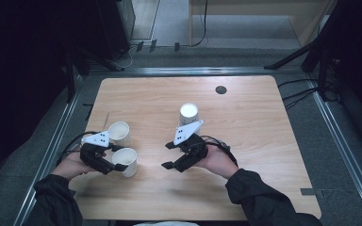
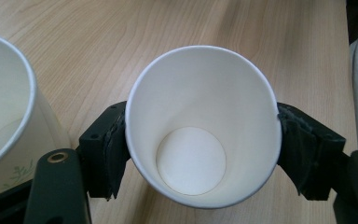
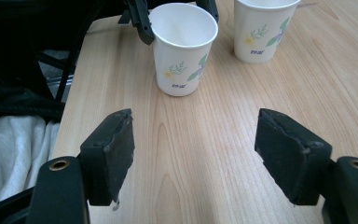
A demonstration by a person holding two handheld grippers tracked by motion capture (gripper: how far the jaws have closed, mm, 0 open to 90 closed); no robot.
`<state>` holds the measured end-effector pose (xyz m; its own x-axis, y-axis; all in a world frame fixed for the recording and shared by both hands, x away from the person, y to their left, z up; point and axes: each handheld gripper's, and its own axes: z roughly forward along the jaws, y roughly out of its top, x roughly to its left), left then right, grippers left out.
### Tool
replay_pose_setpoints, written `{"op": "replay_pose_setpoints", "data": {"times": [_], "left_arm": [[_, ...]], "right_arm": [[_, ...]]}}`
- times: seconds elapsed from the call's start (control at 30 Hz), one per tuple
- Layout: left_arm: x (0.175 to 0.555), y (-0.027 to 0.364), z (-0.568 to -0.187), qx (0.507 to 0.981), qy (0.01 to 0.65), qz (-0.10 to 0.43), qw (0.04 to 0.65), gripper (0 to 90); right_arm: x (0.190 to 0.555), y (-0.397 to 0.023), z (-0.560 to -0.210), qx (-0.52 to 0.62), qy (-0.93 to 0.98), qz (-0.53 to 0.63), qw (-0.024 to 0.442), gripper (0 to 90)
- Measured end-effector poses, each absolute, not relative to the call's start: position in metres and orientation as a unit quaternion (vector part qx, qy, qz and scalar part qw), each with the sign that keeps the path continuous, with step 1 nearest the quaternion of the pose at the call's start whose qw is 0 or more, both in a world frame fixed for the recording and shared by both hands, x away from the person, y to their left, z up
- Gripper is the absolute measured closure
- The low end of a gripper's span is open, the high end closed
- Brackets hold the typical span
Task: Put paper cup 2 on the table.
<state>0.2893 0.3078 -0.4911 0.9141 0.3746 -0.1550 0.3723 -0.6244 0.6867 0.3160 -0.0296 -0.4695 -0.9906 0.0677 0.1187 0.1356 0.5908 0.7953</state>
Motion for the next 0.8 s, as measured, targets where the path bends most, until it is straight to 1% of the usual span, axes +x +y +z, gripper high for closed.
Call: {"op": "replay_pose_setpoints", "data": {"times": [0.37, 0.47, 0.73, 0.8], "left_arm": [[0.2867, 0.3082, -0.4918, 0.905, 0.196, 0.006, 0.378, 23.3], [0.2865, 0.309, -0.4931, 0.904, 0.197, -0.008, 0.38, 20.7], [0.2854, 0.3074, -0.4921, 0.905, 0.197, -0.008, 0.377, 17.6], [0.2858, 0.3072, -0.4913, 0.904, 0.2, -0.009, 0.377, 15.0]], "right_arm": [[0.3161, -0.03, -0.4693, -0.057, -0.891, -0.449, 0.038, 28.9], [0.3165, -0.0304, -0.4692, -0.058, -0.891, -0.45, 0.037, 28.9], [0.3167, -0.0313, -0.4685, -0.058, -0.89, -0.45, 0.036, 29.0], [0.3166, -0.0313, -0.4682, -0.059, -0.89, -0.451, 0.036, 29.0]]}}
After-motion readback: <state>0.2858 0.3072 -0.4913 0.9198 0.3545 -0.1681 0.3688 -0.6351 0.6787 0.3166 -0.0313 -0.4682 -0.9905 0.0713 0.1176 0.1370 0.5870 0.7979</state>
